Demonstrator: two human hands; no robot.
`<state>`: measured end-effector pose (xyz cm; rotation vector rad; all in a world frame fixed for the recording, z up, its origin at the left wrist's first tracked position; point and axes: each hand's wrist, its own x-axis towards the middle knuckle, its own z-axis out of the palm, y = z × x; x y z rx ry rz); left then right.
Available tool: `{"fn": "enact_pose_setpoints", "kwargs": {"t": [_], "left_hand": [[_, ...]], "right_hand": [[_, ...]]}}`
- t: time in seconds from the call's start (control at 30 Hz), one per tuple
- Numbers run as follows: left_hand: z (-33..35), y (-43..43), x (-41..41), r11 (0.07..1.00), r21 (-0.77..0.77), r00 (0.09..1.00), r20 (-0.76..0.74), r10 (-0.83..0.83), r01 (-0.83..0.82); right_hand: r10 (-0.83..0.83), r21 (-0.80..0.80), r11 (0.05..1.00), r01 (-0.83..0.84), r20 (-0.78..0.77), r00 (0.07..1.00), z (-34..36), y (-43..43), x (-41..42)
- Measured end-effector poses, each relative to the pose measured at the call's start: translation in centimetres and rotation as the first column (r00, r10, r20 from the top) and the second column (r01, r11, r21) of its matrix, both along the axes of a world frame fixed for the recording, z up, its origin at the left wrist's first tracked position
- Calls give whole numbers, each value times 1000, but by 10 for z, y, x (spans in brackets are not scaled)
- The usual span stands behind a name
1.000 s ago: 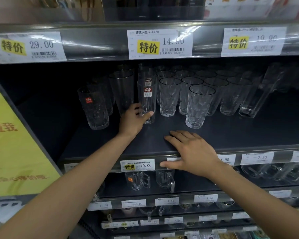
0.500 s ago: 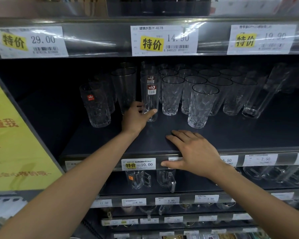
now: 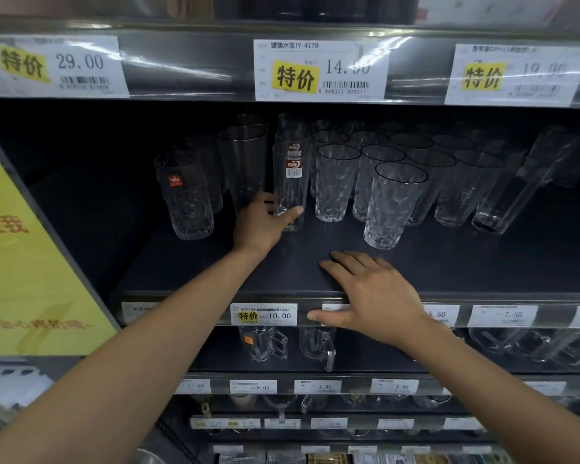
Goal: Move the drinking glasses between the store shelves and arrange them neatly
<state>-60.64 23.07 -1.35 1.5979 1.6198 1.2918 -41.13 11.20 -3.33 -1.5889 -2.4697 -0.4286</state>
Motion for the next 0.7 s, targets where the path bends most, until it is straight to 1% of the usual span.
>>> {"fn": "enact_pose_setpoints", "kwargs": {"t": [0.2,0.3,0.47,0.7], "left_hand": [[0,0,0,1000,-9,1000,-4,7,-7],[1,0,0,1000,-5,1000,-8,19,-19],[1,-2,3,999,0,999,-13,42,-42],[5,-5,4,999,-41,999,-41,35,-36]], "right_hand": [[0,-21,1000,0,7,1000,3,-2,0],[-1,-56,998,2,14,1000,5,-3,-1],[0,-85,996,-1,-6,1000,6,-4,0],[15,-100,995,-16,-14,1000,8,-4,1]]}}
